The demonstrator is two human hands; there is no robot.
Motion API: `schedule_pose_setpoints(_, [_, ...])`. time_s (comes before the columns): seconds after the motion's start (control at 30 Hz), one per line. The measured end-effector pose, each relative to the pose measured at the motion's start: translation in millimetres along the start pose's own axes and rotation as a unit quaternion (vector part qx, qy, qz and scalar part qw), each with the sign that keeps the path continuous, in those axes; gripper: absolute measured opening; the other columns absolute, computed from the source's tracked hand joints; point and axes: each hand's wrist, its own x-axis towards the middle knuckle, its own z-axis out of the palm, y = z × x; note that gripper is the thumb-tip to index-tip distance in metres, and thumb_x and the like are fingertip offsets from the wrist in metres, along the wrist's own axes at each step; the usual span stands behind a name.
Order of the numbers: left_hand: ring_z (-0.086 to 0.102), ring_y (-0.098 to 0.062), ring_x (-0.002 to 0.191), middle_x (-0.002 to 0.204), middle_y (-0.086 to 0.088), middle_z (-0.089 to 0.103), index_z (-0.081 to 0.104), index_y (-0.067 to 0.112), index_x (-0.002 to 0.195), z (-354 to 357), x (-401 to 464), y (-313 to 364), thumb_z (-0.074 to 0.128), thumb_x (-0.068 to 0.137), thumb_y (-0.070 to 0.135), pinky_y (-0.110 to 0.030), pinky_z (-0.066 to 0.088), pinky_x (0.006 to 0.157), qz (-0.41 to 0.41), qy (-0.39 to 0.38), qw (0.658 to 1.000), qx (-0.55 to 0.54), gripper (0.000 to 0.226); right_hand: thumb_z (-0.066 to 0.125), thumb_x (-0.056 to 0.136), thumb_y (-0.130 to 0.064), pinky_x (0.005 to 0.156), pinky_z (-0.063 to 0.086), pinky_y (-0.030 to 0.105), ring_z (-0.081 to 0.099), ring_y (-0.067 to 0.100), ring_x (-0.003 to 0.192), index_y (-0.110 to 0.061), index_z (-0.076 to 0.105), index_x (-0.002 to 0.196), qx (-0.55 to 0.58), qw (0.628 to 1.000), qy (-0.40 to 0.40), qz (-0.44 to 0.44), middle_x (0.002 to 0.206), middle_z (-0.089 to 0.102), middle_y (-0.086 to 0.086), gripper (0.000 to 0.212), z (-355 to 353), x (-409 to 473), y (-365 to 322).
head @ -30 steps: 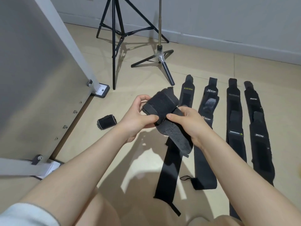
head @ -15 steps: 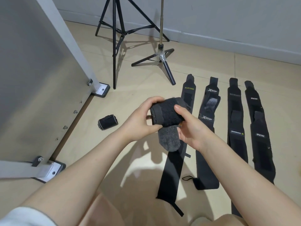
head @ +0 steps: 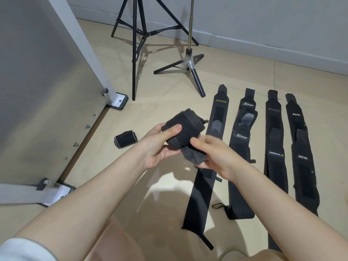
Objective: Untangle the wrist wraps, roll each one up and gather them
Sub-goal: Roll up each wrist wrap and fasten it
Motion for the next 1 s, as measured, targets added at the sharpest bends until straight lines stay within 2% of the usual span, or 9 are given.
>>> schedule_pose_setpoints(0.17, [0.065,-0.027,0.089,0.101,-0.008,0.064,0.047,0.012,0.125,0,-2,7,0.067,0.079,0.014,-0.042,0.056,0.08,0.048,0.025,0.998,-0.024,0.05,0.054,0.095,-0.021,0.047,0.034,0.019,0.047,0.008,0.042,-0.014,0.056,0.076,-0.028,0.999,-0.01,0.011,0.056,0.051,0.0,0.021,7,0,1])
schedule_pose_setpoints(0.3, [0.067,-0.025,0.083,0.099,-0.005,0.065,0.05,0.016,0.121,4,-1,11,0.068,0.083,0.015,-0.042,0.058,0.076,0.065,0.069,0.995,-0.034,0.042,0.052,0.096,-0.016,0.045,0.023,0.022,0.029,0.009,0.039,-0.012,0.045,0.063,-0.101,0.992,0.039,-0.066,0.048,0.035,0.0,0.034,13,-4,-9])
schedule_pose_setpoints(0.4, [0.066,-0.015,0.071,0.097,0.0,0.064,0.052,0.023,0.105,11,0,13,0.068,0.084,0.013,-0.031,0.056,0.058,0.143,0.071,0.987,0.03,0.028,0.051,0.095,-0.014,0.045,0.013,0.024,0.019,0.01,0.044,-0.011,0.043,0.066,-0.061,0.989,0.059,-0.118,0.051,0.028,-0.001,0.03,18,-9,-16])
schedule_pose_setpoints(0.57, [0.062,-0.012,0.062,0.072,0.017,0.063,0.05,0.022,0.101,20,-2,5,0.069,0.082,0.003,-0.03,0.055,0.059,0.235,0.036,0.963,0.124,0.034,0.043,0.099,-0.014,0.047,0.028,0.021,0.036,0.01,0.044,-0.015,0.043,0.071,0.116,0.99,0.031,-0.074,0.05,0.043,-0.004,0.027,19,-14,-20])
schedule_pose_setpoints(0.67, [0.061,-0.013,0.065,0.081,0.009,0.059,0.051,0.022,0.103,10,-2,3,0.07,0.081,0.004,-0.03,0.056,0.061,0.234,0.042,0.962,0.134,0.034,0.042,0.094,-0.007,0.055,0.037,0.024,0.053,0.016,0.053,-0.006,0.053,0.087,0.147,0.986,-0.045,-0.058,0.067,0.057,0.007,0.014,18,-14,-16])
schedule_pose_setpoints(0.73, [0.062,-0.014,0.067,0.083,0.007,0.06,0.054,0.026,0.1,4,-2,4,0.07,0.082,0.009,-0.033,0.056,0.065,0.205,0.05,0.969,0.13,0.029,0.05,0.09,-0.002,0.054,0.039,0.02,0.056,0.014,0.058,-0.006,0.058,0.094,0.067,0.992,-0.051,-0.092,0.073,0.063,0.005,0.009,19,-14,-13])
schedule_pose_setpoints(0.83, [0.062,-0.011,0.062,0.078,0.007,0.061,0.055,0.025,0.097,-1,-3,5,0.068,0.084,0.01,-0.029,0.055,0.06,0.147,0.042,0.982,0.114,0.023,0.061,0.09,-0.012,0.051,0.038,0.016,0.051,0.003,0.05,-0.011,0.063,0.082,-0.148,0.974,0.064,-0.161,0.064,0.061,-0.001,0.008,27,-8,-8])
schedule_pose_setpoints(0.9, [0.062,-0.011,0.061,0.08,0.003,0.06,0.057,0.023,0.098,-3,-4,6,0.068,0.084,0.01,-0.025,0.053,0.053,0.119,0.031,0.986,0.115,0.022,0.069,0.084,-0.022,0.056,0.043,0.024,0.05,0.005,0.056,-0.014,0.064,0.073,-0.298,0.915,0.163,-0.219,0.062,0.057,-0.004,0.015,31,-4,-4])
schedule_pose_setpoints(1.0, [0.063,-0.012,0.067,0.092,-0.002,0.059,0.058,0.022,0.103,-14,-5,8,0.068,0.084,0.01,-0.025,0.052,0.052,0.097,0.009,0.985,0.146,0.024,0.079,0.07,-0.038,0.071,0.04,0.031,0.046,0.014,0.087,-0.017,0.056,0.079,-0.43,0.812,0.268,-0.288,0.084,0.047,-0.006,0.032,35,0,0])
